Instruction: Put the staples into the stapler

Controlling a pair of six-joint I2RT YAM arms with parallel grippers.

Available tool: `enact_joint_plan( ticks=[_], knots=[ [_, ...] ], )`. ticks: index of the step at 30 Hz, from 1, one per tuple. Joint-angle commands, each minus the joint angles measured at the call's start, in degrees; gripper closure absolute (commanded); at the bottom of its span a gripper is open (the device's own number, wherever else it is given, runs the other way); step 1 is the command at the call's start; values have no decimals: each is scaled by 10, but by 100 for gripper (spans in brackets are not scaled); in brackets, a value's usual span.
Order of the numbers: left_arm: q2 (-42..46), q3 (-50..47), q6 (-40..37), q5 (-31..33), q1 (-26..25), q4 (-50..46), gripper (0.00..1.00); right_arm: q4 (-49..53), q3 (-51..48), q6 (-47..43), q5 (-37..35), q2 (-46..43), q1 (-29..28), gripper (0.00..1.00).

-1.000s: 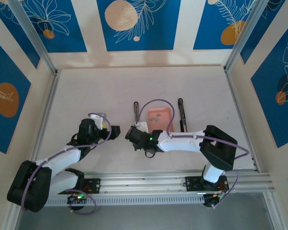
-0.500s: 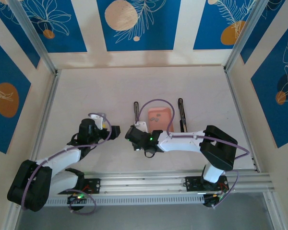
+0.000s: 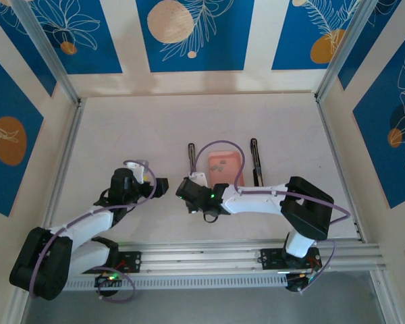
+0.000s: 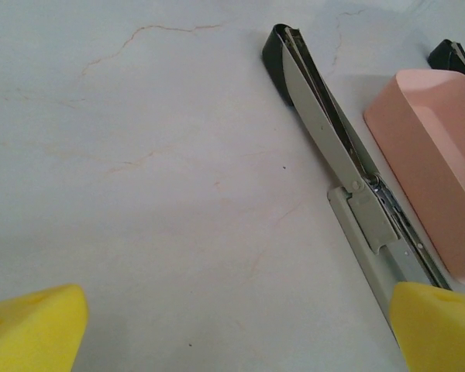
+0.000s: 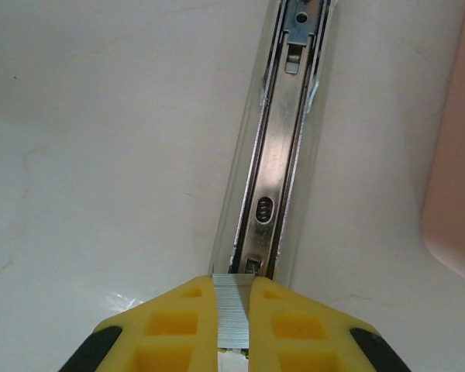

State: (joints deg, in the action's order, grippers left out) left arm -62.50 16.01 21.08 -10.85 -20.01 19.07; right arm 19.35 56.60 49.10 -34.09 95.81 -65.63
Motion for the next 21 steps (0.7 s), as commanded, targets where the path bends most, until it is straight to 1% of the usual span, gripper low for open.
enact_joint_plan(
  ticks=[1, 9, 15, 21],
  knots=[
    [10, -8, 9, 8, -3, -1, 1, 18, 4, 11, -13, -3, -2, 87],
    [15, -10, 7, 10, -3, -6, 1, 4, -4, 0, -40, -27, -12, 87],
    [14, -10, 8, 10, -3, -4, 1, 4, -7, -1, -38, -30, -8, 87],
    [11, -10, 10, 8, -3, -2, 1, 12, -3, 6, -24, -15, -3, 87]
  ],
)
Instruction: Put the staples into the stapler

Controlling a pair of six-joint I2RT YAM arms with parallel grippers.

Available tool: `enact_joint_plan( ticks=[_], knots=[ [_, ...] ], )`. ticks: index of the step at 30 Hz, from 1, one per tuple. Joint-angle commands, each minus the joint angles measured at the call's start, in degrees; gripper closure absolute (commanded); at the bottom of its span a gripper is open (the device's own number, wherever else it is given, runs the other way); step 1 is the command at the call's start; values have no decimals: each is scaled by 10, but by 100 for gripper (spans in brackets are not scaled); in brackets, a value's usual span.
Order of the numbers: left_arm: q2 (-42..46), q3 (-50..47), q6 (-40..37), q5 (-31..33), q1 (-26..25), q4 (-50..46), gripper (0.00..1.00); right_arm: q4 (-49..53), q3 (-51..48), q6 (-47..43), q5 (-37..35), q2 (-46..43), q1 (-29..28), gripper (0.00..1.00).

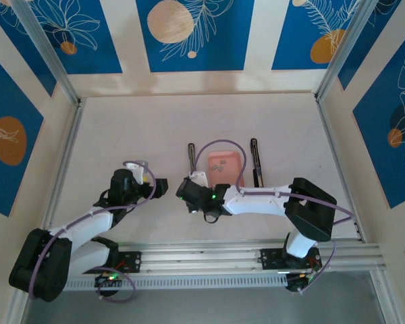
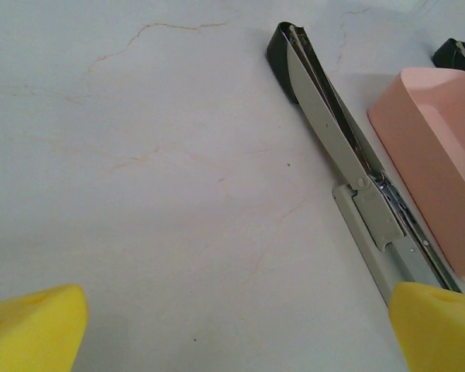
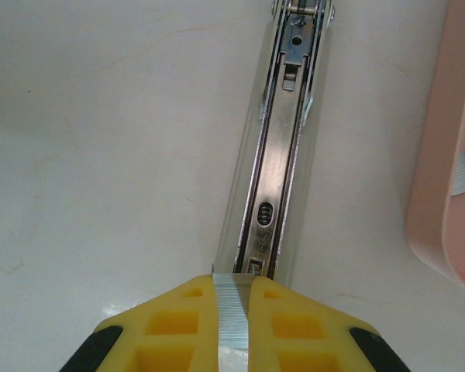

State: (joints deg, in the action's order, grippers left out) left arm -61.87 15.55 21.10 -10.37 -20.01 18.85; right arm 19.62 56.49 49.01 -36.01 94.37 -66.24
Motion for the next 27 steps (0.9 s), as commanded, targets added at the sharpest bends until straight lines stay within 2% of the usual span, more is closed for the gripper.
enact_joint_plan(
  ticks=[1, 18, 27],
  knots=[
    [5, -5, 10, 4, -3, 0, 1, 12, 0, 8, -4, 2, 4, 87],
    [6, -4, 11, 5, -3, 0, 1, 7, 4, 3, 10, 16, 8, 87],
    [5, -3, 12, 5, -3, 1, 1, -11, -20, -1, -9, -26, 5, 87]
  ],
)
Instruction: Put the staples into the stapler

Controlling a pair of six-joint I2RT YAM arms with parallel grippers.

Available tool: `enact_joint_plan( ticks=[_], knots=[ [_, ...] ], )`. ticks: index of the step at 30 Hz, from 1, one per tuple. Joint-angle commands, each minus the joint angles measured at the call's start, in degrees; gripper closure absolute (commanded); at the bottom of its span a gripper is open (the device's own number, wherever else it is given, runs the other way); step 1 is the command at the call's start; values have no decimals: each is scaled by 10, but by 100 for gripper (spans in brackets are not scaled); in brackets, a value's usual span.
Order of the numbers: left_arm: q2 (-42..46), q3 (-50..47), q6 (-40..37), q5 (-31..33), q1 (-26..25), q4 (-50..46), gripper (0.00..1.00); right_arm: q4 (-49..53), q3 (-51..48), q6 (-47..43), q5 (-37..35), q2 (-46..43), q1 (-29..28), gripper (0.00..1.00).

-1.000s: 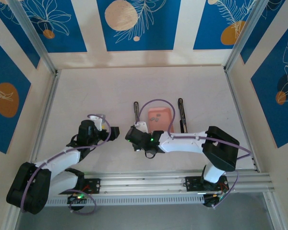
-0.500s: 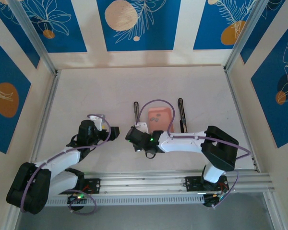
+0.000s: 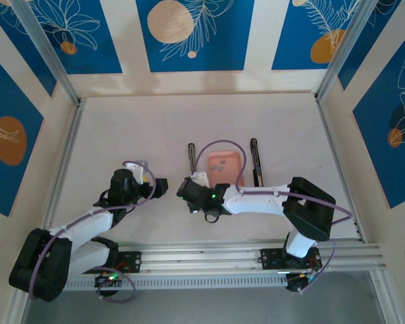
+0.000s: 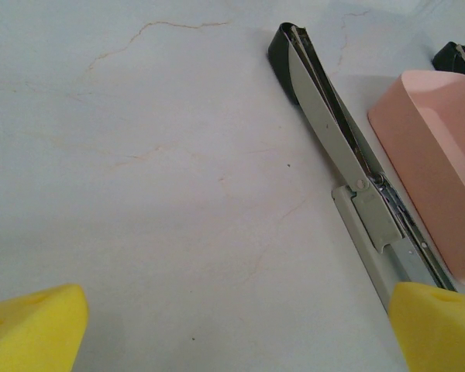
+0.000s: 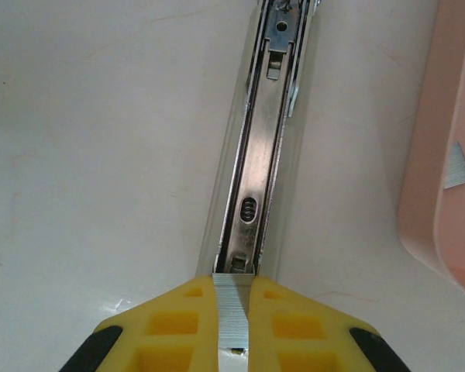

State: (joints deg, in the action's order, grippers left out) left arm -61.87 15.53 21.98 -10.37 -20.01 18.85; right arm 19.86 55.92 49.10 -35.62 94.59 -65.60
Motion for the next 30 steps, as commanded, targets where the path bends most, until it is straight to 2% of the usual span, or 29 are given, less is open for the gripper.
enact_joint_plan(
  ticks=[1, 11, 30],
  knots=[
    [4, -3, 4, 5, -3, 1, 1, -19, -17, -5, -11, -32, -1, 87],
    [5, -5, 7, 5, -3, 2, 1, -28, -13, -12, 9, -15, 0, 87],
    [7, -5, 5, 8, -3, -2, 1, -12, -6, -4, 3, -7, 0, 87]
  ],
)
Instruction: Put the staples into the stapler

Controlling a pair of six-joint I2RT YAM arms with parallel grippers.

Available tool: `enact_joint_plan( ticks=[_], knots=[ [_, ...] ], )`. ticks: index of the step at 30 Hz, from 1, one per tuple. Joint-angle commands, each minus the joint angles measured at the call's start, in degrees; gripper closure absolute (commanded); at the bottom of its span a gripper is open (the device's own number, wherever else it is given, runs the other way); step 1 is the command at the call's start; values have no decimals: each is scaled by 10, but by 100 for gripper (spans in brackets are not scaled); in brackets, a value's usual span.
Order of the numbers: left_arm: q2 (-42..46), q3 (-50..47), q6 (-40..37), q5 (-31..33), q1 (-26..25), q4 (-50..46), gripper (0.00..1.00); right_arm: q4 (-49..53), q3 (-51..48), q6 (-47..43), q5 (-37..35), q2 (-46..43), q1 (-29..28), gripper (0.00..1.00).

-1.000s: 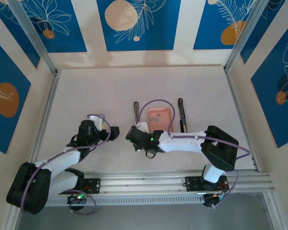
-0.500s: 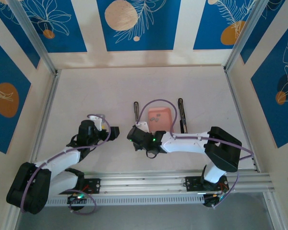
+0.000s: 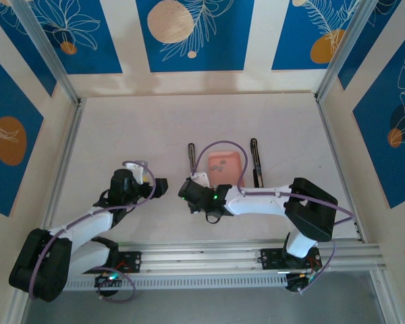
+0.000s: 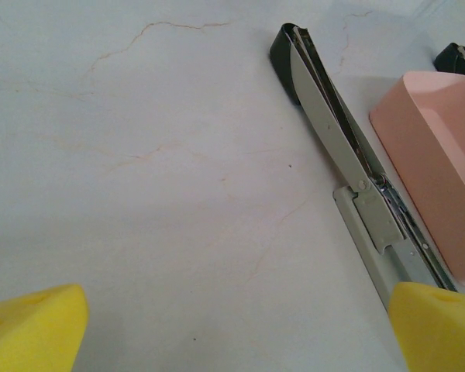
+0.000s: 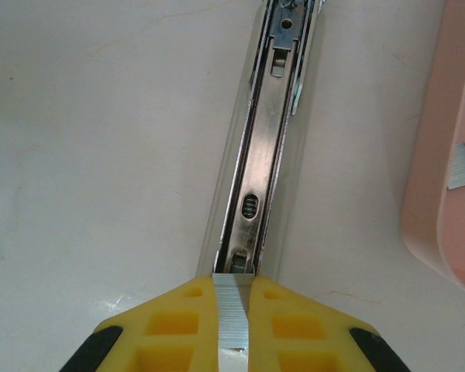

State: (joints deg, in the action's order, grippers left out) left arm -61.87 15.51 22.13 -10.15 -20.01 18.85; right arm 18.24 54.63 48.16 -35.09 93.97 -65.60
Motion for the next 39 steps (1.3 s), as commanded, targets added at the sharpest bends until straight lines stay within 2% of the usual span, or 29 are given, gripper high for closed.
enact_joint_plan(
  ticks=[1, 9, 39],
  knots=[
    [7, -5, 4, 5, -3, -2, 1, 3, 6, 4, -5, -6, 0, 87],
    [6, -5, 5, 6, -4, -1, 1, -28, -17, -7, -11, -29, -3, 87],
    [4, -7, 5, 8, -3, 0, 1, -1, 0, 7, 10, 12, 3, 87]
  ],
)
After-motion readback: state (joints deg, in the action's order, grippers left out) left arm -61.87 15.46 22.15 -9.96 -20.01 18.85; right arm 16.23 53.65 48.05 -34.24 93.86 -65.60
